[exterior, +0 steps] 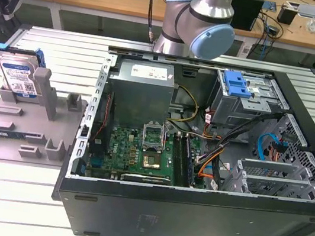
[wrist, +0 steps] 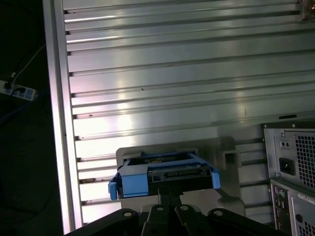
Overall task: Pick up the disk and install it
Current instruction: 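Pick up the disk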
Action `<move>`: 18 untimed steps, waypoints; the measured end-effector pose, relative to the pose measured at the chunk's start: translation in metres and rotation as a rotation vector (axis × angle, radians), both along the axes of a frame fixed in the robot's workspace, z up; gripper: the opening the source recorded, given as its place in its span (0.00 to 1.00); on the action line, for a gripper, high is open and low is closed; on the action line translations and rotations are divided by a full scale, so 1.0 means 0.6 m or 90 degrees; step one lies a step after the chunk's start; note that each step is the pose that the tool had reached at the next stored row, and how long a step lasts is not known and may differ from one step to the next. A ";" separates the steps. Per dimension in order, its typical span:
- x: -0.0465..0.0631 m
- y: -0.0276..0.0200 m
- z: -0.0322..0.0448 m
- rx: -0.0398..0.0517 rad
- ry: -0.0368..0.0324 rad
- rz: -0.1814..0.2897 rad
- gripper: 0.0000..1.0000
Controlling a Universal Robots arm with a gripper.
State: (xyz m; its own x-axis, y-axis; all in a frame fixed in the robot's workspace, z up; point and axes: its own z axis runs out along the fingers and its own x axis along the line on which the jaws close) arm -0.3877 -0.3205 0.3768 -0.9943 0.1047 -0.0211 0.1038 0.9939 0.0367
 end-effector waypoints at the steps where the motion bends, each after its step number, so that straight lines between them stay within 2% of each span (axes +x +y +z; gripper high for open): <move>1: 0.000 0.0000 0.000 -0.0003 0.0000 0.000 0.11; 5: 0.003 0.0001 0.000 -0.0007 0.0108 0.012 0.11; 7: 0.003 0.0001 -0.001 -0.0011 0.0167 0.053 0.11; 10: 0.003 0.0000 -0.002 -0.0017 0.0204 0.111 0.11; 14: 0.003 0.0000 -0.002 -0.0022 0.0247 0.165 0.11; 18: 0.003 0.0001 -0.002 -0.0026 0.0299 0.223 0.36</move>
State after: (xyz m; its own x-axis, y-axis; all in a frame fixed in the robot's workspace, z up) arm -0.3860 -0.3205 0.3758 -0.9698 -0.2426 0.0259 -0.2416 0.9697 0.0358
